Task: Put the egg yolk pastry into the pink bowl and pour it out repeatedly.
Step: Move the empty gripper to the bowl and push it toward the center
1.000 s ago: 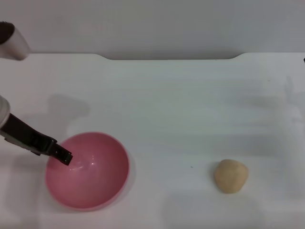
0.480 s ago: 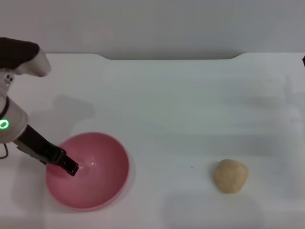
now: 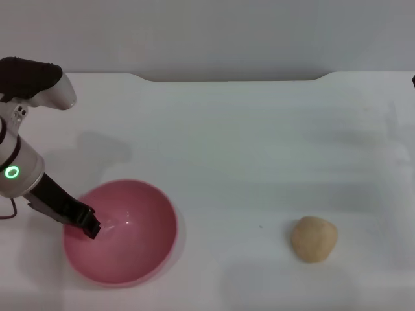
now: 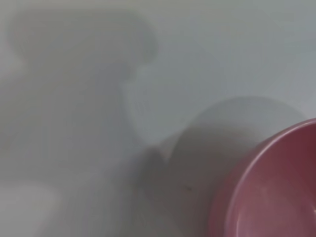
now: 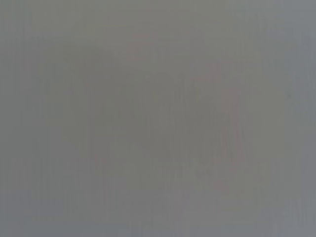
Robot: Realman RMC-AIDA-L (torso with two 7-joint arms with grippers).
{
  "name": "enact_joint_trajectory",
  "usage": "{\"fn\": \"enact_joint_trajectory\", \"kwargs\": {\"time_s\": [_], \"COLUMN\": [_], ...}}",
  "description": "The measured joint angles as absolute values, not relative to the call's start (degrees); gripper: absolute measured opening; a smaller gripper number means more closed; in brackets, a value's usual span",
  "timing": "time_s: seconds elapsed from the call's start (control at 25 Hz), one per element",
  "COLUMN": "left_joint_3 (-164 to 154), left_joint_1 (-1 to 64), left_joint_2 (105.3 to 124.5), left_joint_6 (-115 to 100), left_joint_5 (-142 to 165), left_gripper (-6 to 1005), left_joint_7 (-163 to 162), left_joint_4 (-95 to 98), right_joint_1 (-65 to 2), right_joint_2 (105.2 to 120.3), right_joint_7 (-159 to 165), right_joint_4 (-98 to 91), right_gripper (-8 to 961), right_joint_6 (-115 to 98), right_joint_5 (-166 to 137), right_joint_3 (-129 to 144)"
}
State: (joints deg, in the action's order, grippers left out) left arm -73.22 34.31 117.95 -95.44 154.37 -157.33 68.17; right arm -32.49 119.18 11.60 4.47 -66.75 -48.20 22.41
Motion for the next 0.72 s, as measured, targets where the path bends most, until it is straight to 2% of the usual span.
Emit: {"fn": "enact_joint_trajectory", "kwargs": {"time_s": [0.4, 0.64, 0.72], "left_joint_3": [-73.5, -73.2, -73.1], "left_joint_1": [34.8, 35.0, 35.1], "left_joint_2": [117.95, 117.95, 117.97], "left_joint_6": [-95.7, -95.6, -95.4], "left_joint_5": [154.4, 154.2, 154.1], "left_gripper": [153, -2, -2], "left_joint_7": [-156.9, -157.2, -157.2], "left_joint_4": [68.1, 68.2, 68.3], "right_joint_1": [-32.3, -32.9, -33.8], "right_joint_2": [119.18, 118.94, 118.66], "right_joint_7": [11.7, 21.2, 27.8], "right_joint_4": [4.3, 3.8, 2.2], "right_gripper": [506, 506, 507], "right_joint_6": [-66.8, -65.7, -62.7], "right_joint_5": [-47.9, -48.2, -50.0], "right_joint_3": [22.4, 22.9, 23.2]}}
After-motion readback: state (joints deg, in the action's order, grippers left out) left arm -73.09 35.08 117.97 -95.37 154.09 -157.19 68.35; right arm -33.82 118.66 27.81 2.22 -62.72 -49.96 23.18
